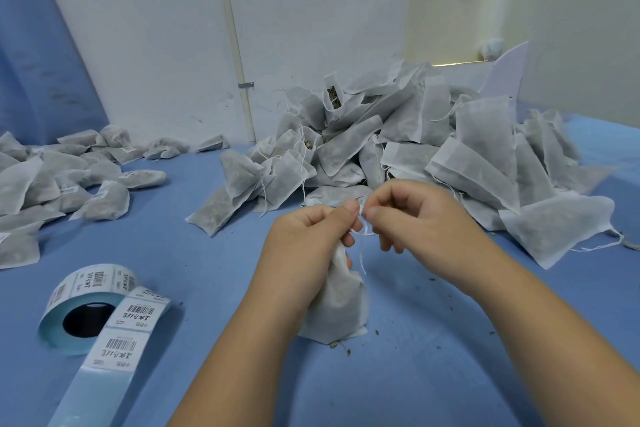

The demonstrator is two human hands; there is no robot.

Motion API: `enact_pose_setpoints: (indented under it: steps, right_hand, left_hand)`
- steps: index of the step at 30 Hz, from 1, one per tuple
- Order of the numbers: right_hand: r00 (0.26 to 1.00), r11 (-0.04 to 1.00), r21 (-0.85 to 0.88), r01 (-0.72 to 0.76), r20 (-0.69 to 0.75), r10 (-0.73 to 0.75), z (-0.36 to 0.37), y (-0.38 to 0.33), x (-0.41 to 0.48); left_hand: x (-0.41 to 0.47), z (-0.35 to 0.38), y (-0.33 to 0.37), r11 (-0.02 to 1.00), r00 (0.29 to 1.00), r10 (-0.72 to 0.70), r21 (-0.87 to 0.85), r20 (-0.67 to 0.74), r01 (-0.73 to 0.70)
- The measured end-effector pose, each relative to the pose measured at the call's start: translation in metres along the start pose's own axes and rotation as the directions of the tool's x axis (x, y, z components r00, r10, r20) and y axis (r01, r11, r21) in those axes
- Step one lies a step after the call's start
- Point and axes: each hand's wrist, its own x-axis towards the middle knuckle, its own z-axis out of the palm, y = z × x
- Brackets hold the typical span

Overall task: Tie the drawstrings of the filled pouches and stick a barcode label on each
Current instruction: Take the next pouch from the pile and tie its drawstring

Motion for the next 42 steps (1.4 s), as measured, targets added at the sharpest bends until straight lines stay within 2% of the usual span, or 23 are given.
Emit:
enact_pose_setpoints:
  steps: [3, 10, 12, 17, 19, 30, 35, 38, 42]
  right_hand:
    - [0.998, 0.984, 0.175, -0.043, 0.044, 0.036, -0.002, -0.004, -0.001]
    - [0.986, 0.926, 0.348, -0.149, 0.125, 0.112, -0.004, -0.003, -0.002]
    - [0.988, 0.939, 0.319, -0.132, 0.12, 0.098, -0.004, -0.003, -0.002]
    - [0.997, 0.999, -0.02, 0.034, 0.068, -0.032, 0.001, -0.004, -0.005]
    - [0.996, 0.995, -0.081, 0.065, 0.069, -0.059, 0.002, -0.003, -0.006]
    - [0.995, 0.988, -0.148, 0.042, 0.096, -0.028, 0.002, -0.001, -0.005]
    - [0.984, 0.992, 0.034, -0.12, 0.135, 0.114, -0.003, -0.001, -0.001]
    - [0.974, 0.983, 0.052, -0.176, 0.157, 0.166, -0.004, 0.001, -0.002]
    - [0.99, 0.994, -0.093, -0.063, 0.121, 0.074, -0.001, 0.004, -0.003]
  left_hand:
    - [0.0, 0.002, 0.0, 0.999, 0.999, 0.036, 0.018, -0.021, -0.036]
    - [0.001, 0.003, -0.002, 0.997, 0.998, 0.038, 0.063, -0.045, -0.035]
    - [0.002, 0.003, -0.003, 0.996, 0.997, 0.051, 0.081, -0.051, -0.047]
    - [0.003, 0.004, -0.007, 0.962, 0.985, 0.152, 0.24, -0.083, -0.129]
    - [0.003, 0.004, -0.009, 0.957, 0.985, 0.156, 0.259, -0.078, -0.131]
    - [0.004, 0.004, -0.007, 0.95, 0.99, 0.135, 0.288, -0.036, -0.119]
    - [0.006, 0.002, -0.009, 0.944, 0.989, 0.146, 0.303, -0.037, -0.128]
    - [0.006, 0.003, -0.01, 0.922, 0.983, 0.182, 0.353, -0.028, -0.161]
    - [0.006, 0.003, -0.011, 0.907, 0.981, 0.196, 0.381, -0.008, -0.178]
